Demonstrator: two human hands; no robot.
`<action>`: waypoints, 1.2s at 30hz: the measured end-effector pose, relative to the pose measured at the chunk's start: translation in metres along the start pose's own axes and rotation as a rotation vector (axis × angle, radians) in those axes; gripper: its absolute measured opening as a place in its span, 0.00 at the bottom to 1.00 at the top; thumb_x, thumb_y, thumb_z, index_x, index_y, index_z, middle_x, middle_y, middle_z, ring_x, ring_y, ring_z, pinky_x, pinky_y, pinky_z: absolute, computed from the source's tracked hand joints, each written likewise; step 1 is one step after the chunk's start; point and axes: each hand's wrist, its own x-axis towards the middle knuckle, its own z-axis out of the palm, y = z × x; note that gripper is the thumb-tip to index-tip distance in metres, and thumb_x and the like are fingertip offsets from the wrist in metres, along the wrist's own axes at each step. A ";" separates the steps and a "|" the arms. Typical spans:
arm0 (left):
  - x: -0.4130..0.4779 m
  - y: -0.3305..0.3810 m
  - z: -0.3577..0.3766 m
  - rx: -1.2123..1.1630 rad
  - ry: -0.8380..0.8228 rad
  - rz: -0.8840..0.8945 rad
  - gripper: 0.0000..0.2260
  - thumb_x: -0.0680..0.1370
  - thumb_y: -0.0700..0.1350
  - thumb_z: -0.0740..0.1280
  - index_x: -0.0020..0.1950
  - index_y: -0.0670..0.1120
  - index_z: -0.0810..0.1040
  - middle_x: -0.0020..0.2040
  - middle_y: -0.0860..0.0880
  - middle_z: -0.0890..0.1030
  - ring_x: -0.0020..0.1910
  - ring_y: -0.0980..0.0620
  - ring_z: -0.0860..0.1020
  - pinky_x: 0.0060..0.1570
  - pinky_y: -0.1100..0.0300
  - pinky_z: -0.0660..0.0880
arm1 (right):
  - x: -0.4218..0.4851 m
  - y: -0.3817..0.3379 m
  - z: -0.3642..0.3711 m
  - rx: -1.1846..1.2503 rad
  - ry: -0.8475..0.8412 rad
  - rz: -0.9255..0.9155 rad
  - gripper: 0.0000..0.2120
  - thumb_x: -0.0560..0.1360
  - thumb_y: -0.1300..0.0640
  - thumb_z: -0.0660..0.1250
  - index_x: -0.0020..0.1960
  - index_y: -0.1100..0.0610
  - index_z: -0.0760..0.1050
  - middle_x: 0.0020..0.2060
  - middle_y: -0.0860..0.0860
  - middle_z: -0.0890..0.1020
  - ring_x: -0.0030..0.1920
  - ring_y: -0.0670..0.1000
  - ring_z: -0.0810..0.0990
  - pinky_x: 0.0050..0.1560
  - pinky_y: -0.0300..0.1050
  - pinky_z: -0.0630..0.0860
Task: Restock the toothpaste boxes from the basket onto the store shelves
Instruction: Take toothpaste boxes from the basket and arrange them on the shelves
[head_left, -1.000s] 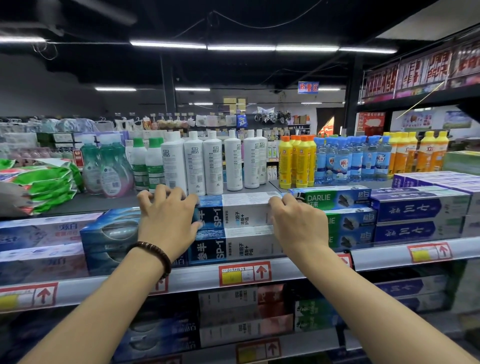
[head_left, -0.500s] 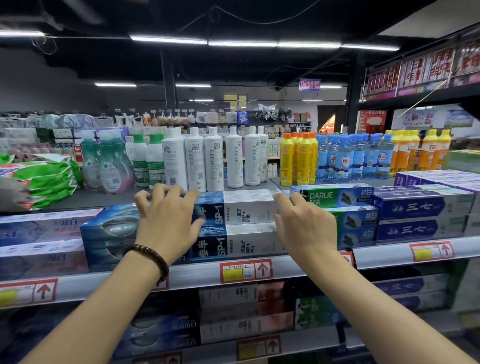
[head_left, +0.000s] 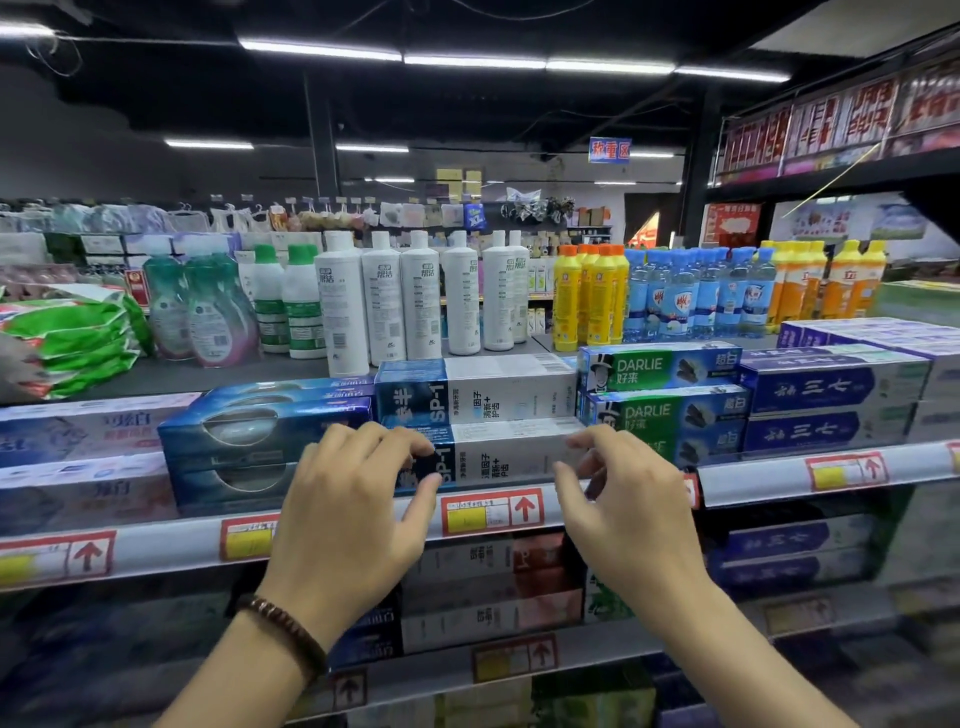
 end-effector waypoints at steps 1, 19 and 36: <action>-0.005 -0.001 0.001 -0.009 -0.017 -0.007 0.10 0.76 0.50 0.75 0.56 0.53 0.81 0.46 0.57 0.79 0.47 0.51 0.75 0.48 0.50 0.75 | -0.005 -0.001 0.002 0.014 -0.017 0.013 0.08 0.78 0.51 0.73 0.56 0.48 0.79 0.41 0.40 0.77 0.40 0.43 0.77 0.42 0.47 0.78; -0.101 -0.019 0.019 -0.248 -0.251 -0.054 0.10 0.77 0.50 0.74 0.58 0.54 0.80 0.49 0.58 0.78 0.52 0.54 0.74 0.52 0.58 0.76 | -0.115 -0.035 0.020 0.087 -0.175 0.347 0.03 0.80 0.49 0.72 0.52 0.44 0.79 0.39 0.40 0.81 0.40 0.40 0.80 0.40 0.33 0.70; -0.206 0.033 0.027 -0.285 -0.480 -0.232 0.09 0.80 0.55 0.69 0.59 0.60 0.75 0.52 0.61 0.74 0.55 0.56 0.74 0.53 0.57 0.77 | -0.230 -0.010 -0.024 0.081 -0.396 0.517 0.06 0.80 0.46 0.71 0.56 0.45 0.79 0.40 0.42 0.82 0.43 0.41 0.81 0.47 0.45 0.81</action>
